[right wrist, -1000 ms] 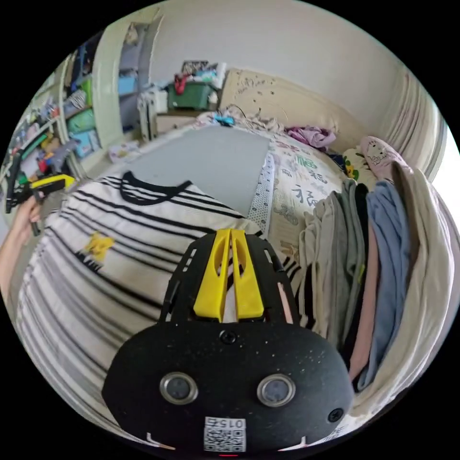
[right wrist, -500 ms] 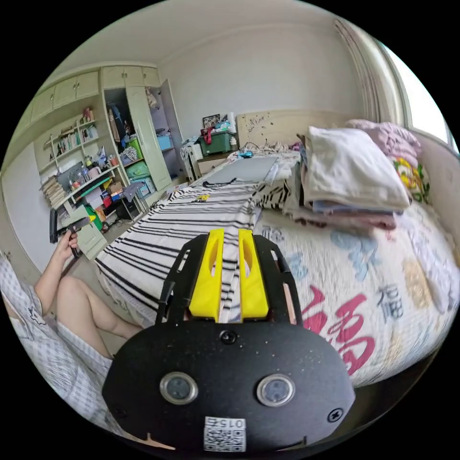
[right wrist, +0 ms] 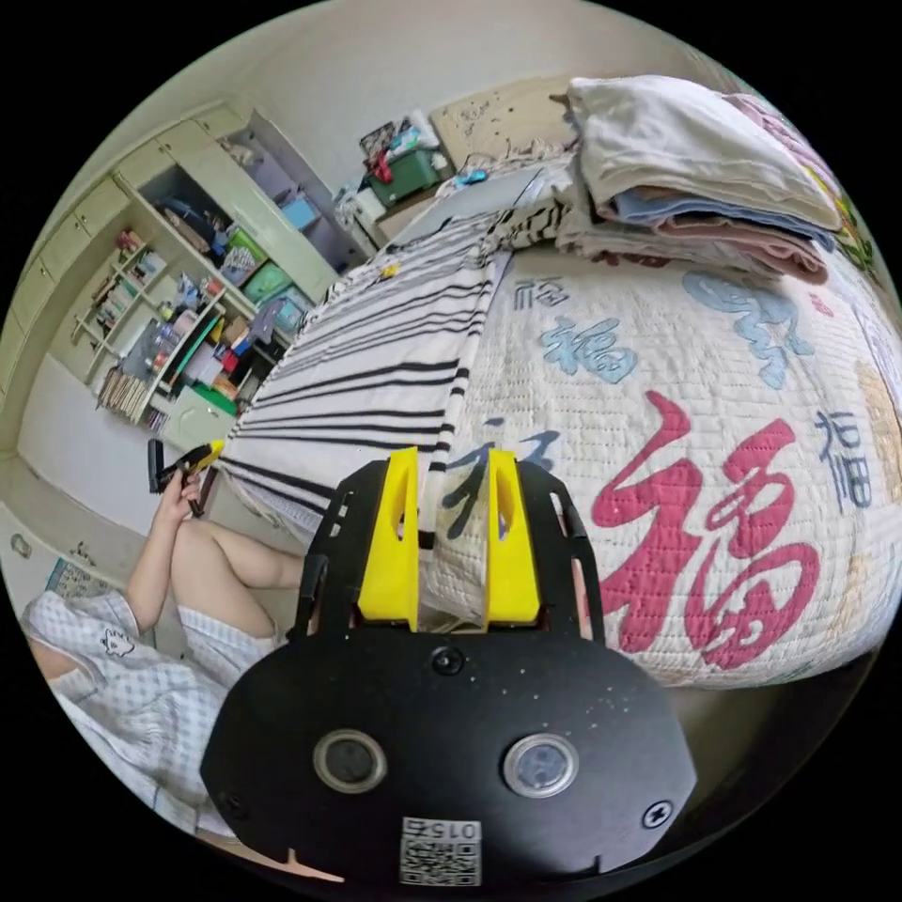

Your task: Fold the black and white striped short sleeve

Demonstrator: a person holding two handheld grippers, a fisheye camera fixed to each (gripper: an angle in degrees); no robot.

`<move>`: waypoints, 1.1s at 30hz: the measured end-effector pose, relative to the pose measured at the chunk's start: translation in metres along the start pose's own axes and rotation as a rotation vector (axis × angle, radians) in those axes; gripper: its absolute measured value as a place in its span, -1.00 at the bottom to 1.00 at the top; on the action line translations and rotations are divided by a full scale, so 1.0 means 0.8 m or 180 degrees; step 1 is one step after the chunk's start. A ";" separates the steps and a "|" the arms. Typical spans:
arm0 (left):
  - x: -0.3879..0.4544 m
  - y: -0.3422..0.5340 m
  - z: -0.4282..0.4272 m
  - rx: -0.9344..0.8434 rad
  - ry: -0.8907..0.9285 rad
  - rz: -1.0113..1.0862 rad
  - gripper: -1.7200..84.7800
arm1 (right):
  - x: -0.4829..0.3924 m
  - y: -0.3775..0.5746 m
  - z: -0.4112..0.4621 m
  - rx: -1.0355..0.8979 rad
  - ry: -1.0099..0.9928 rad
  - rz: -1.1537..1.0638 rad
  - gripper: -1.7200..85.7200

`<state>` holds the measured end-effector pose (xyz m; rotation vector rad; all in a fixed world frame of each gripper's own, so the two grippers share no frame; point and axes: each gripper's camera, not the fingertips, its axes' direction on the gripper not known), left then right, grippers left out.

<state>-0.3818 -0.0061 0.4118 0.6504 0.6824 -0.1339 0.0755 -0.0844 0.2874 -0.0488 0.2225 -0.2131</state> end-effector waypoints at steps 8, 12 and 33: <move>-0.023 0.003 -0.026 0.0078 0.0089 -0.0131 -0.95 | -0.023 -0.012 0.001 -0.0162 -0.0157 -0.0186 -0.93; -0.020 0.011 -0.051 0.0314 0.0154 -0.0038 -0.97 | -0.026 -0.010 -0.028 0.0015 -0.0246 -0.0170 -0.97; -0.025 0.026 -0.038 0.0040 0.0116 0.0163 -0.85 | -0.054 -0.010 -0.035 -0.0308 -0.0326 -0.0455 -0.82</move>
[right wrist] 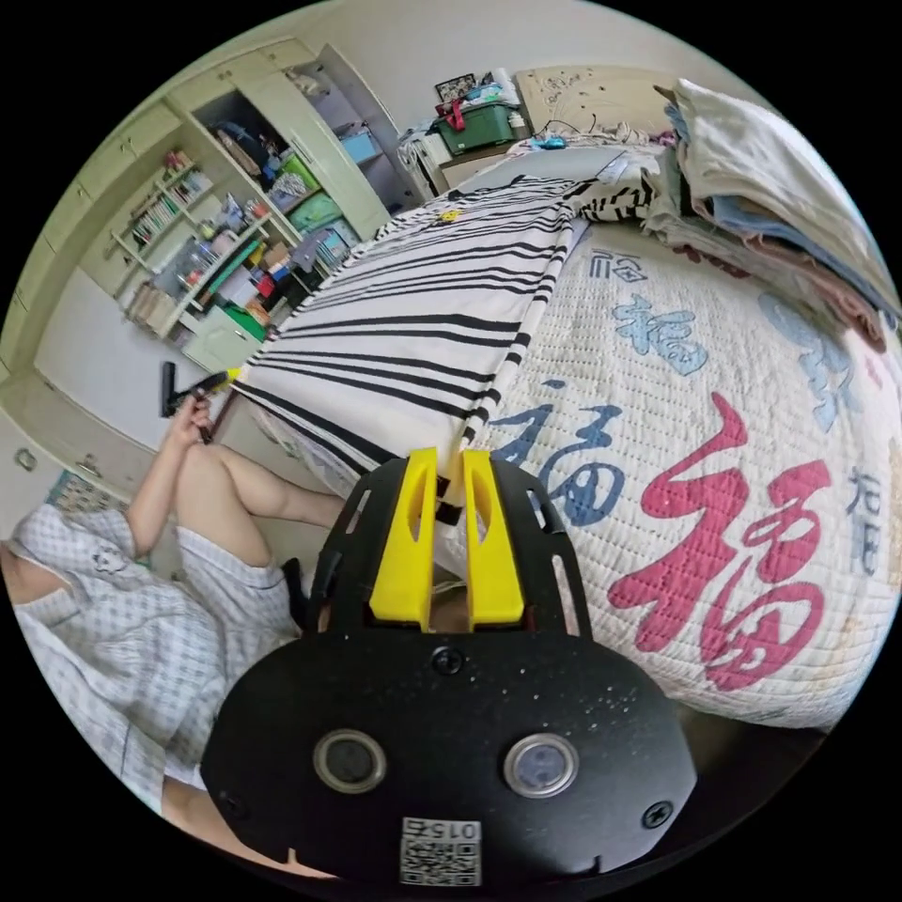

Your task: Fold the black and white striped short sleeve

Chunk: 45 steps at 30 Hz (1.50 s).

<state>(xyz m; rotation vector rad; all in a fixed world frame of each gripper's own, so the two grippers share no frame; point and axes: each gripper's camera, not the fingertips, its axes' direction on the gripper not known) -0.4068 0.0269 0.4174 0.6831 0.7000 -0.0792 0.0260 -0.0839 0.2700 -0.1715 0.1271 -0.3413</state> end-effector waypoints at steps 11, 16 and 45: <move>-0.008 0.020 0.003 0.0219 0.0021 -0.0072 -0.97 | 0.002 0.014 -0.038 0.0159 -0.0210 -0.0133 -0.97; -0.005 0.020 0.038 -0.0082 -0.0233 -0.0102 -0.98 | -0.008 0.006 -0.002 -0.0312 0.0225 -0.0286 -0.98; 0.258 -0.176 0.286 0.0372 0.0183 0.1305 -0.97 | 0.230 -0.200 -0.108 0.2058 0.0275 0.2103 -0.81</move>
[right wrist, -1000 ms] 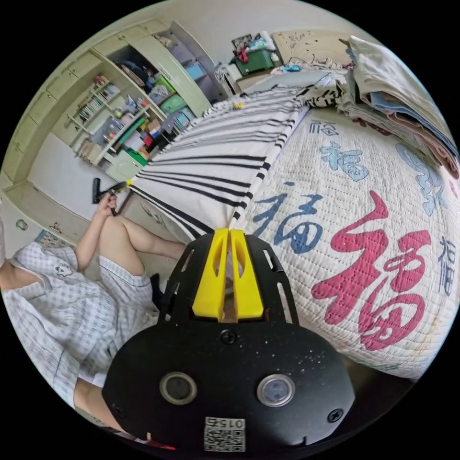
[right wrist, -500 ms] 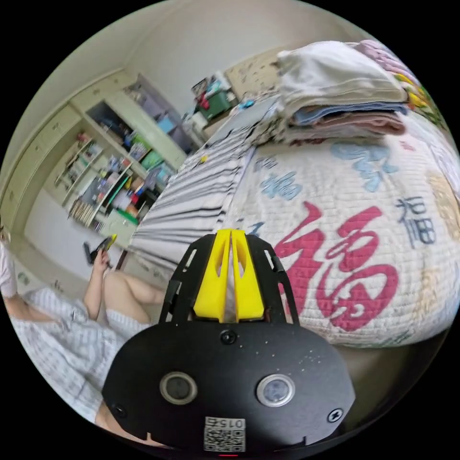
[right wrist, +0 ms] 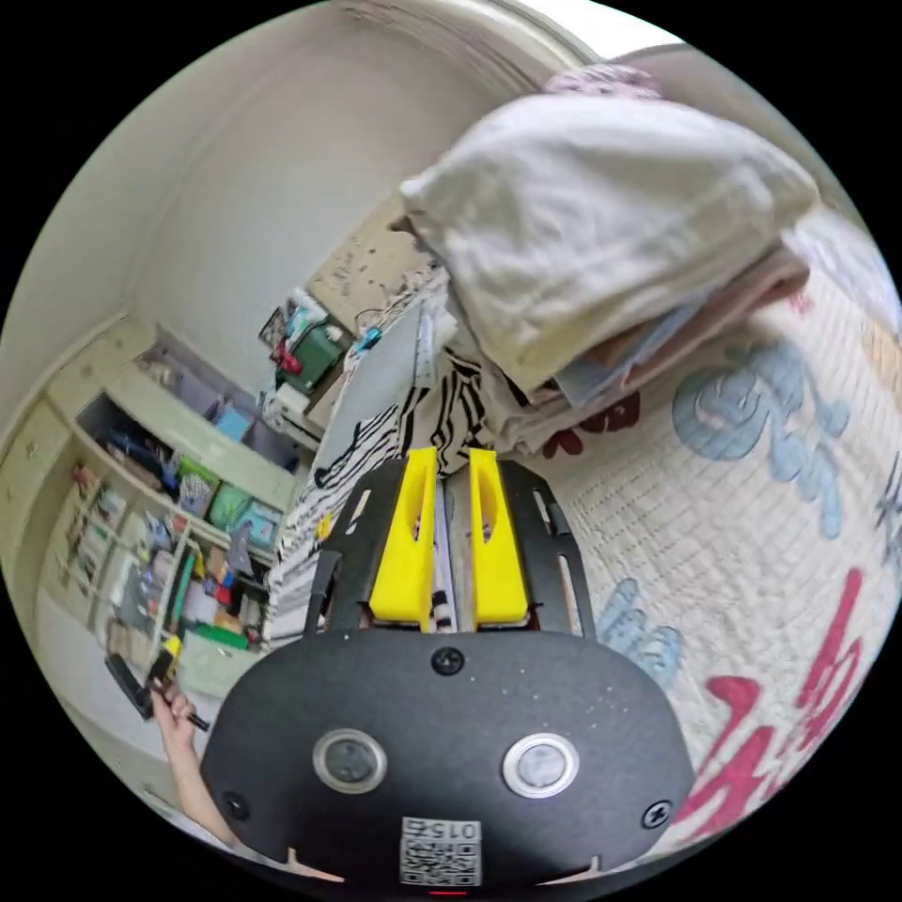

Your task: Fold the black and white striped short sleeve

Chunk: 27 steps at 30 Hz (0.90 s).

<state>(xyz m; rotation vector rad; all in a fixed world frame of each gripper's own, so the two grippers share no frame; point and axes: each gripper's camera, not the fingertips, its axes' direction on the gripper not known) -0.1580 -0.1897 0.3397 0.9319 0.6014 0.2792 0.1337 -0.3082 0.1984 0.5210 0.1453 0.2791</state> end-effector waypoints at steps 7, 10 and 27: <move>0.076 -0.150 0.267 -0.0531 0.0469 0.0510 -0.92 | 0.062 -0.027 0.079 0.0140 -0.0166 0.0301 -0.85; 0.119 -0.195 0.394 -0.0773 0.0442 0.0737 -0.83 | 0.101 -0.025 0.078 0.0292 -0.0583 0.0355 -0.94; 0.139 -0.271 0.811 -0.0883 0.0620 -0.0355 -0.96 | 0.141 0.025 0.054 0.0643 -0.0914 0.0249 -0.97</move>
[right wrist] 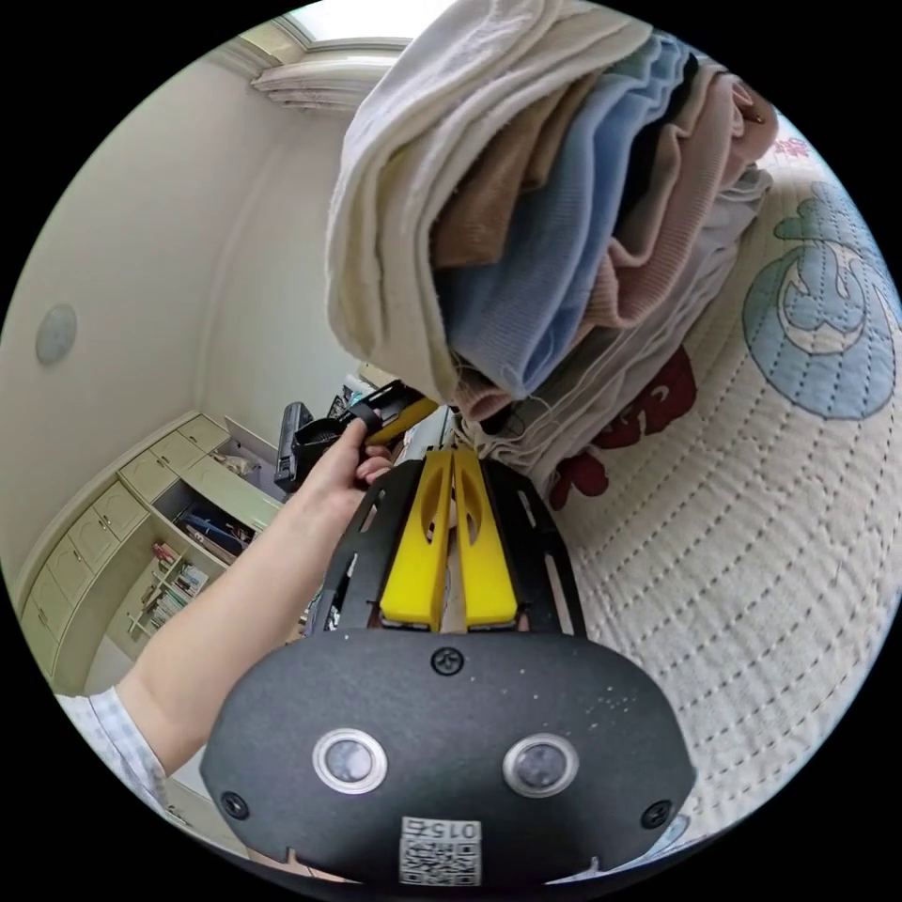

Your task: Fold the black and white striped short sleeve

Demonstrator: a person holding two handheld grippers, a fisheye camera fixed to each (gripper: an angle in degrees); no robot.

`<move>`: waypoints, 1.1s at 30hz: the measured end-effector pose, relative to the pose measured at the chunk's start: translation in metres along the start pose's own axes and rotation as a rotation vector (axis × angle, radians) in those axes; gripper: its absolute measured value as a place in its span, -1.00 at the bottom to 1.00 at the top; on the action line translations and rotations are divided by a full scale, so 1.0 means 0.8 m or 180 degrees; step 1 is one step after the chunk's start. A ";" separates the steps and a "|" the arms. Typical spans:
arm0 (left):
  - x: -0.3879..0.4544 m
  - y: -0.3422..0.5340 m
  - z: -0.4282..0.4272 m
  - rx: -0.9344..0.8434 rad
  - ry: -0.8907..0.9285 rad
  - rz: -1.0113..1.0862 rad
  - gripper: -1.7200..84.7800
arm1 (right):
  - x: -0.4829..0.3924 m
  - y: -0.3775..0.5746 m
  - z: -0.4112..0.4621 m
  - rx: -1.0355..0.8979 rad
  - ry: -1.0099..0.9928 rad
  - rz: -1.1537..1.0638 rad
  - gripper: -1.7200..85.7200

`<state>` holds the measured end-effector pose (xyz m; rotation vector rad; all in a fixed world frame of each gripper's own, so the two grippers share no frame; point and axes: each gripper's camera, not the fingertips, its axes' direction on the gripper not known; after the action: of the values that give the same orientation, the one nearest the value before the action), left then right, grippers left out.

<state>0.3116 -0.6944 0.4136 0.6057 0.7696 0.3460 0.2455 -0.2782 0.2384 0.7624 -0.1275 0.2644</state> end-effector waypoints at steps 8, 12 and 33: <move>-0.052 0.007 -0.040 0.0346 0.0205 -0.0017 -0.97 | -0.029 0.029 0.018 -0.0024 0.0145 -0.0623 -0.75; -0.059 0.007 -0.052 0.0302 0.0226 0.0168 -0.97 | -0.040 0.045 0.044 -0.0109 0.0334 -0.0790 -0.72; -0.253 0.113 -0.255 0.0873 0.0317 0.0025 -0.98 | -0.120 0.183 0.181 -0.1185 -0.1240 -0.2814 -0.96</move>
<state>0.0182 -0.6474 0.4656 0.8541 0.9189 0.2812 0.1097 -0.2955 0.4194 0.4313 -0.1878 -0.7355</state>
